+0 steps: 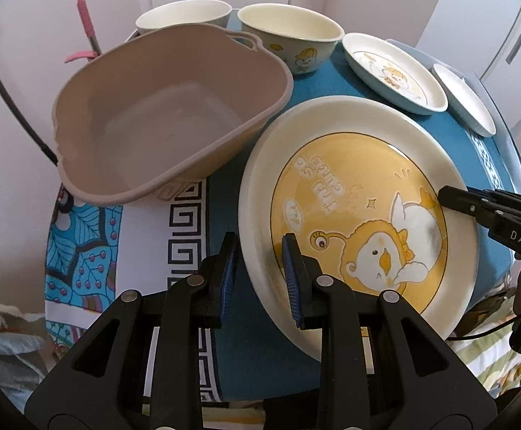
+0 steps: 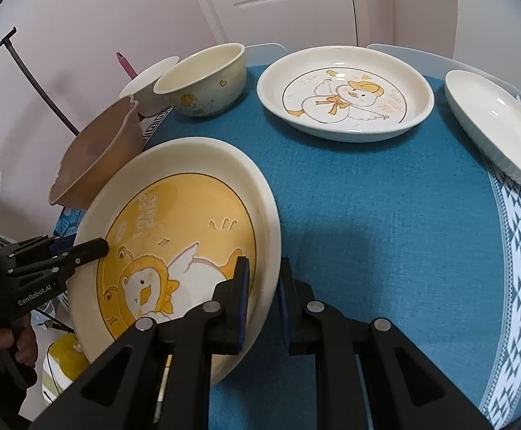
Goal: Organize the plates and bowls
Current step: 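Lift the yellow bear plate and lower it beside the pink square bowl, then open both grippers and move them toward the plain white plate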
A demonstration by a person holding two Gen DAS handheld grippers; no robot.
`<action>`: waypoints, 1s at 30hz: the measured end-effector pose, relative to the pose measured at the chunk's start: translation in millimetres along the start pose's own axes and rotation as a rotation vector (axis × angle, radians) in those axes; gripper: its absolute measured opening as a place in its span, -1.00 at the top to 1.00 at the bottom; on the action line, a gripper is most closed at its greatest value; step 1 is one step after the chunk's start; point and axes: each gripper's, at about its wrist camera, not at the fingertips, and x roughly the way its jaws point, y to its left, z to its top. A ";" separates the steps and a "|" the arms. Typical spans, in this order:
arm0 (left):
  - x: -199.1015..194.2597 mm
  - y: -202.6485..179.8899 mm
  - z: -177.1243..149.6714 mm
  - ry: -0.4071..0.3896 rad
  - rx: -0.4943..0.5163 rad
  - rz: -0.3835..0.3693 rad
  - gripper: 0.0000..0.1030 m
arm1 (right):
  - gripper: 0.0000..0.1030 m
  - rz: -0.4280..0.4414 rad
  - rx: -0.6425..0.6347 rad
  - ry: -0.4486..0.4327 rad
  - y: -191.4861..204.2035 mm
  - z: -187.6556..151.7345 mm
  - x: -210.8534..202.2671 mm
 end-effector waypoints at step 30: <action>-120.5 -97.0 97.0 -0.251 0.089 -0.243 -0.99 | -0.99 -0.169 0.106 -0.401 -22.4 38.5 -191.9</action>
